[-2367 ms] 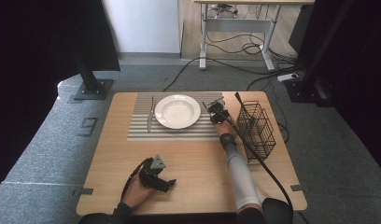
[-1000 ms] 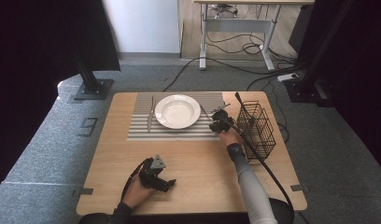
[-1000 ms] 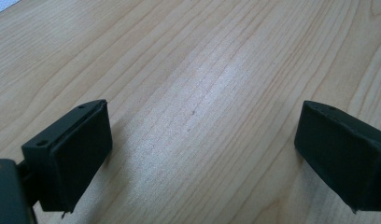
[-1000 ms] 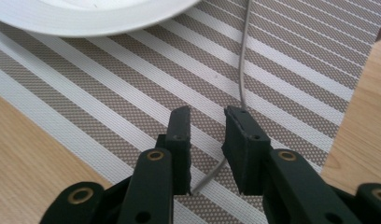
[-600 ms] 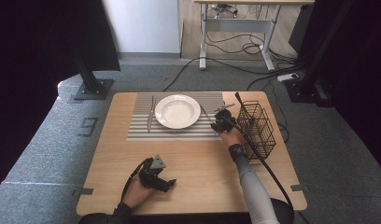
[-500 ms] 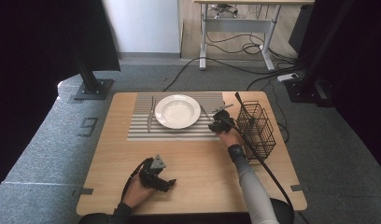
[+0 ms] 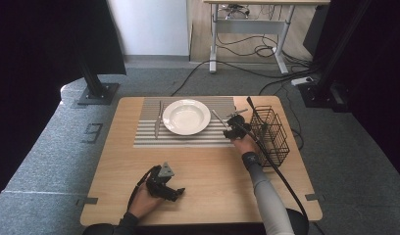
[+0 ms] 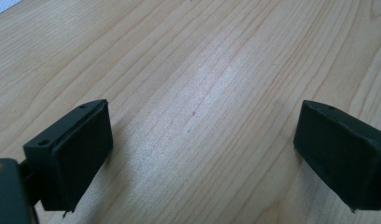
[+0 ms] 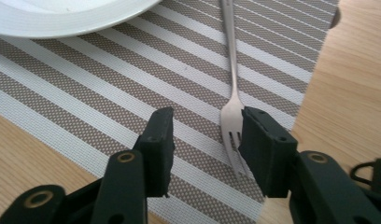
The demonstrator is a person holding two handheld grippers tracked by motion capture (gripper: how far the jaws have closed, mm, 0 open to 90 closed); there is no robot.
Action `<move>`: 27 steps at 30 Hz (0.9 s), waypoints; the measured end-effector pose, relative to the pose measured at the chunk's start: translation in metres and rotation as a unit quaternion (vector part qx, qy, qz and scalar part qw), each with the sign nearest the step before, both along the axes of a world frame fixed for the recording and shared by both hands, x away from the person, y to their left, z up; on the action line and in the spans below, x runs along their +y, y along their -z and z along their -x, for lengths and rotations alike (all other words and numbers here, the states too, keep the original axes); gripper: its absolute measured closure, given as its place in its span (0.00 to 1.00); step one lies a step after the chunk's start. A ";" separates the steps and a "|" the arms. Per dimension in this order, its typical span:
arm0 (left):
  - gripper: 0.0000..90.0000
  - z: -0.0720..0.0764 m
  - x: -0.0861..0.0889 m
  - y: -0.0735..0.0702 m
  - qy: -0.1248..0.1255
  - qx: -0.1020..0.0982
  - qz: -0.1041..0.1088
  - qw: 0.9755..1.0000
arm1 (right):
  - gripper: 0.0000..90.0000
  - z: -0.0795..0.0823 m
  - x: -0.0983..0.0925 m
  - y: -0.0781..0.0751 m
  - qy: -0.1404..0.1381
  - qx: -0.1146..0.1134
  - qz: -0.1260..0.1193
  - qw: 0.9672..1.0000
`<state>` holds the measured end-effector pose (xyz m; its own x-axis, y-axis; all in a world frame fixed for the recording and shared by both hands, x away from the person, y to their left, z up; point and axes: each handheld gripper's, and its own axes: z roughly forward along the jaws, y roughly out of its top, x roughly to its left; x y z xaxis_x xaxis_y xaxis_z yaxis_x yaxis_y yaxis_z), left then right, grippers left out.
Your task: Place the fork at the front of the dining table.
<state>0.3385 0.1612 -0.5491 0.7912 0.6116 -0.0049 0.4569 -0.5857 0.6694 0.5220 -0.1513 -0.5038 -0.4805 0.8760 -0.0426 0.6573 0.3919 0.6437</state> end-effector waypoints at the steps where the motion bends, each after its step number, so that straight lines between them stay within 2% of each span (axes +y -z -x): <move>1: 0.05 0.000 0.000 0.000 0.000 0.000 0.000 1.000 | 0.54 0.000 -0.001 0.000 0.006 0.000 0.007 1.000; 5: 0.05 0.000 0.000 0.000 0.000 0.000 0.000 1.000 | 0.48 0.001 -0.002 0.006 0.023 0.002 0.037 0.999; 8: 0.05 0.000 0.000 0.000 0.001 0.000 0.000 1.000 | 0.45 0.000 -0.003 0.013 0.032 0.005 0.039 0.999; 11: 0.05 0.000 0.000 0.000 0.001 0.000 0.000 1.000 | 0.47 0.000 -0.003 0.018 0.038 0.016 0.037 0.998; 14: 0.05 0.000 0.000 0.000 0.000 0.000 0.000 1.000 | 0.50 0.003 -0.001 0.021 0.028 0.017 0.036 0.999; 18: 0.05 0.000 0.000 0.000 0.000 0.000 0.000 1.000 | 0.53 0.010 0.010 0.022 -0.001 0.020 0.026 0.999; 21: 0.05 0.000 0.000 0.000 -0.001 0.000 0.002 1.000 | 0.55 0.018 0.022 0.023 -0.038 0.021 0.007 0.999; 23: 0.05 0.000 0.000 0.000 0.000 0.000 0.001 1.000 | 0.55 0.024 0.033 0.022 -0.071 0.023 -0.003 0.997; 26: 0.05 0.000 0.000 0.000 0.000 0.001 0.001 1.000 | 0.55 0.031 0.039 0.016 -0.089 0.009 -0.017 0.996; 27: 0.05 0.000 0.000 0.000 0.001 0.001 -0.001 1.000 | 0.58 0.033 0.038 0.013 -0.090 0.005 -0.022 0.996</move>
<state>0.3385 0.1615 -0.5488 0.7928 0.6094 -0.0051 0.4563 -0.5880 0.6679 0.4891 -0.1129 -0.5164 -0.6304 0.7762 -0.0007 0.5848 0.4756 0.6571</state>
